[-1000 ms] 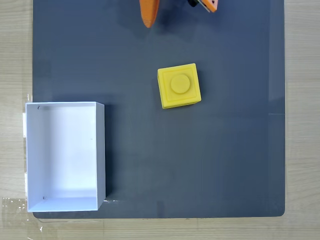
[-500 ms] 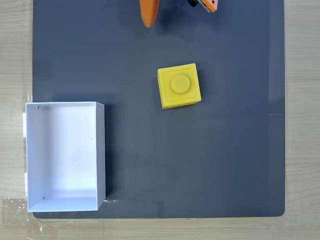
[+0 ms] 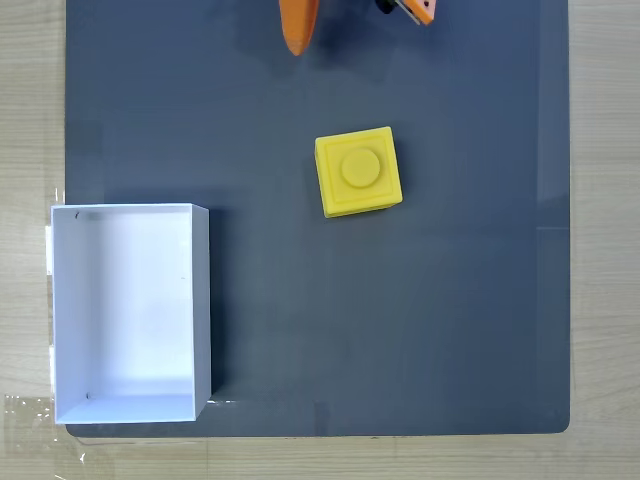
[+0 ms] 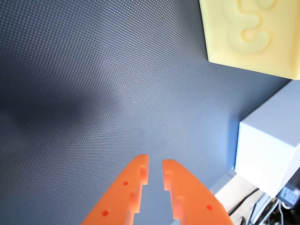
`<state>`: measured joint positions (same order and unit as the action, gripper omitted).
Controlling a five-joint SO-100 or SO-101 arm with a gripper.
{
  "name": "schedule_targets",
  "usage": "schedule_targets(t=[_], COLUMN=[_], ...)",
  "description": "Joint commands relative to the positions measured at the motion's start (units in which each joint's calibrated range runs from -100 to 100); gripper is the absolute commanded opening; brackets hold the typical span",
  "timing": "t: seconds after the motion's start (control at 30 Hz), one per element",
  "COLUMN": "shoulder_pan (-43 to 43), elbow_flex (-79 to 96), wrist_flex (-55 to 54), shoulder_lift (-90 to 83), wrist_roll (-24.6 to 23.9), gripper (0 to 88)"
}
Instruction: Grasp a yellow block and put it in the box
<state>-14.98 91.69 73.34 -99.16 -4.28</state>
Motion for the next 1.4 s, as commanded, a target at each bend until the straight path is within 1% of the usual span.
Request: schedule_targets(t=[0.0, 1.03, 1.17, 1.27, 1.37], shoulder_pan=[0.2, 0.2, 0.3, 0.3, 1.0], elbow_flex=[0.1, -0.3, -5.5, -11.3, -19.2], wrist_flex=[0.3, -0.3, -5.8, -12.9, -17.0], shoulder_lift=[0.3, 1.1, 6.3, 14.1, 23.5], wrist_roll=[0.0, 0.0, 0.0, 0.0, 0.0], gripper=[3.3, 3.9, 3.9, 3.9, 3.9])
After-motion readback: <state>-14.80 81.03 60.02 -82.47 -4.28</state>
